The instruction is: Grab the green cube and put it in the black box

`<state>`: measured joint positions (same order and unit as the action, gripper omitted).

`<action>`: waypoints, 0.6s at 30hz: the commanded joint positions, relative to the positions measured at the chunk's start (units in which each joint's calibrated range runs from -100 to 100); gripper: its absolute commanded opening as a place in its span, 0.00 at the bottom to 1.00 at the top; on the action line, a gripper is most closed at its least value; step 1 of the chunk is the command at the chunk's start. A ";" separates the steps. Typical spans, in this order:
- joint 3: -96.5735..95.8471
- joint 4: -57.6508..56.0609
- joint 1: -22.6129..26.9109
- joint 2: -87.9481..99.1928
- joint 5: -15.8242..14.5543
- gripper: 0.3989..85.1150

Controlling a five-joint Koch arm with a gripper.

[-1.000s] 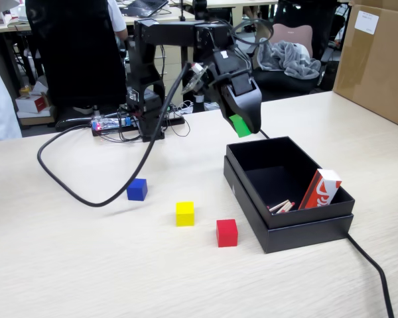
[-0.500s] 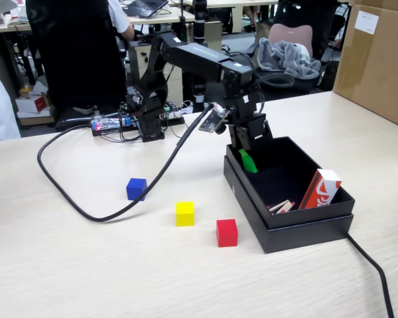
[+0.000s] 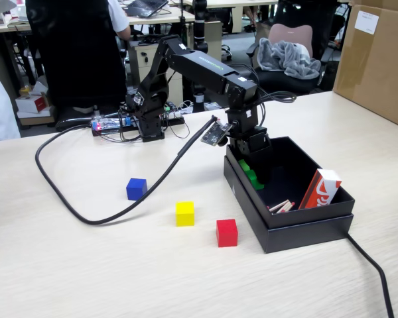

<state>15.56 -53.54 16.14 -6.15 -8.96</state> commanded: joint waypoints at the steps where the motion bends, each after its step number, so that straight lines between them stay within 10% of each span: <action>1: 1.57 0.28 0.63 5.52 0.05 0.49; 18: -17.83 8.14 -5.67 55.89 6.20 0.54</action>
<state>-0.14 -51.14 11.99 38.90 -5.59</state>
